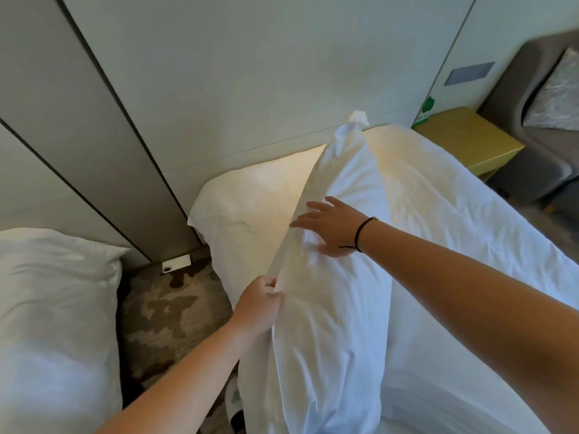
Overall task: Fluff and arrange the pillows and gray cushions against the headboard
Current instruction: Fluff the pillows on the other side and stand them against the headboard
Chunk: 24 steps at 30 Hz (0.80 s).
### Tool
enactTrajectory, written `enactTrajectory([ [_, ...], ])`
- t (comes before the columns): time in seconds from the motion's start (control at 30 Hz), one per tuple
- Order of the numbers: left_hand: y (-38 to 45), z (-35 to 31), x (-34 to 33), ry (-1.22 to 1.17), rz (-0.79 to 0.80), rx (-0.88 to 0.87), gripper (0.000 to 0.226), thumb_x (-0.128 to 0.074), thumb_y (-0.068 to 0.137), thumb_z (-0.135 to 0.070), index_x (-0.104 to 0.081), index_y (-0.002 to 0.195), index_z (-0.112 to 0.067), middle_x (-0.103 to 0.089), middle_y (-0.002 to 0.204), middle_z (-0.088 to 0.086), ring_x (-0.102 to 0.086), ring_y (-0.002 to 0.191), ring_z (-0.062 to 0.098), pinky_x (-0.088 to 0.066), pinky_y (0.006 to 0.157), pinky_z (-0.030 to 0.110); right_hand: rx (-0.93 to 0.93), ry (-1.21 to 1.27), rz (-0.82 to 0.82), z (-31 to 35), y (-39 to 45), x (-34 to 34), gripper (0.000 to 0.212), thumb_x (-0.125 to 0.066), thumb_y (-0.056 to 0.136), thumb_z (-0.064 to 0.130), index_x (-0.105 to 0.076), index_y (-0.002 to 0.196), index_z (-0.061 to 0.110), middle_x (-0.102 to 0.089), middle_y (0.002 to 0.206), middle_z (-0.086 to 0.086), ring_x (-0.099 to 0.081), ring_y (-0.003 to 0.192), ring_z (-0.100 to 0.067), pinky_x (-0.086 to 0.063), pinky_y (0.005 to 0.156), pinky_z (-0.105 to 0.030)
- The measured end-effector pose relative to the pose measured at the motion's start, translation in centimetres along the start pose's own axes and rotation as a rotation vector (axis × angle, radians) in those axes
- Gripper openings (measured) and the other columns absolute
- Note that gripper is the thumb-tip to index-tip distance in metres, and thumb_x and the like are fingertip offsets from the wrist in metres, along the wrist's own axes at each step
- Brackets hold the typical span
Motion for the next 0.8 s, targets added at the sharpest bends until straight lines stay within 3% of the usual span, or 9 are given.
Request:
enactTrajectory([
  [0.07,-0.2,0.6,0.5,-0.069,0.013,0.038,0.035,-0.064,0.088,-0.024,-0.051,0.121,-0.028,-0.068,0.1,-0.004,-0.067,0.085,0.01,-0.056,0.077,0.031,-0.014,0.04,0.046,-0.4,1.1,-0.1,0.074,-0.059,0.085,0.036,-0.02,0.148,0.034,-0.04,0.15,0.005,-0.019,0.146,-0.019,-0.005,0.118,-0.047],
  [0.17,-1.1,-0.4,0.5,0.123,-0.049,-0.128,0.043,-0.057,0.093,-0.03,-0.04,0.132,-0.037,-0.06,0.112,-0.009,-0.061,0.096,0.006,-0.05,0.078,0.026,0.016,0.028,0.067,-0.8,2.5,-0.3,0.043,-0.053,0.091,0.042,-0.045,0.132,0.031,-0.061,0.127,0.004,-0.045,0.13,-0.019,-0.009,0.119,-0.046],
  [0.27,-2.6,-2.8,-1.0,0.487,-0.145,-0.311,0.051,-0.041,0.088,-0.064,-0.04,0.132,-0.039,-0.05,0.124,-0.012,-0.051,0.111,0.011,-0.049,0.089,0.037,0.038,0.014,0.067,-1.0,3.7,-0.5,0.036,-0.048,0.095,0.045,-0.054,0.127,0.031,-0.065,0.119,0.008,-0.052,0.12,-0.018,-0.013,0.118,-0.043],
  [0.33,-2.8,-3.2,-2.0,0.652,-0.169,-0.275,0.072,-0.037,0.076,-0.08,-0.041,0.129,-0.031,-0.051,0.119,-0.01,-0.052,0.109,0.017,-0.048,0.083,0.04,0.045,0.007,0.041,-1.0,4.2,-0.5,0.034,-0.046,0.096,0.044,-0.056,0.125,0.031,-0.065,0.119,0.009,-0.054,0.118,-0.017,-0.013,0.118,-0.041],
  [0.4,-2.0,-2.4,-2.1,0.677,-0.117,-0.143,0.078,-0.045,0.069,-0.083,-0.047,0.118,-0.023,-0.056,0.11,-0.007,-0.057,0.101,0.02,-0.049,0.081,0.039,0.056,0.002,0.043,-1.0,4.5,-0.6,0.035,-0.044,0.096,0.046,-0.056,0.125,0.031,-0.065,0.121,0.009,-0.054,0.118,-0.017,-0.013,0.118,-0.042],
  [0.47,-0.9,-1.1,-1.6,0.641,-0.039,-0.05,0.065,-0.054,0.071,-0.078,-0.054,0.098,-0.02,-0.061,0.092,-0.006,-0.061,0.083,0.017,-0.051,0.074,0.036,0.066,0.021,0.104,-1.2,4.5,-1.1,0.04,-0.045,0.094,0.051,-0.054,0.129,0.031,-0.064,0.121,0.008,-0.054,0.119,-0.017,-0.012,0.118,-0.042],
  [0.6,0.9,-0.2,-0.9,0.551,0.009,-0.092,0.04,-0.064,0.085,-0.048,-0.05,0.072,-0.012,-0.054,0.068,-0.001,-0.054,0.061,0.018,-0.042,0.058,0.032,0.058,-0.081,0.212,-1.4,3.7,-2.1,0.04,-0.047,0.095,0.045,-0.053,0.131,0.03,-0.06,0.124,0.009,-0.053,0.12,-0.017,-0.016,0.116,-0.04],
  [0.73,2.8,-1.8,0.5,0.437,0.015,-0.212,0.041,-0.058,0.091,-0.036,-0.035,0.063,-0.016,-0.041,0.064,-0.002,-0.04,0.056,0.015,-0.033,0.054,0.03,-0.071,-0.107,0.044,-1.9,2.8,-2.0,0.028,-0.039,0.1,0.036,-0.062,0.11,0.025,-0.064,0.106,0.007,-0.061,0.099,-0.017,-0.031,0.104,-0.033],
  [0.8,4.5,-3.4,1.9,0.381,0.024,-0.267,0.039,-0.057,0.092,-0.035,-0.039,0.066,-0.013,-0.044,0.065,0.001,-0.042,0.059,0.017,-0.036,0.058,0.031,-0.2,0.004,-0.033,-3.3,2.6,-1.8,0.028,-0.037,0.1,0.037,-0.062,0.1,0.024,-0.065,0.098,0.006,-0.06,0.089,-0.018,-0.036,0.094,-0.03],
])
Point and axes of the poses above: each hand's wrist, its own y-axis towards the middle knuckle, its own x-axis out of the back of the hand, z = x × y, the point moved 6 cm from there along y, towards the middle knuckle
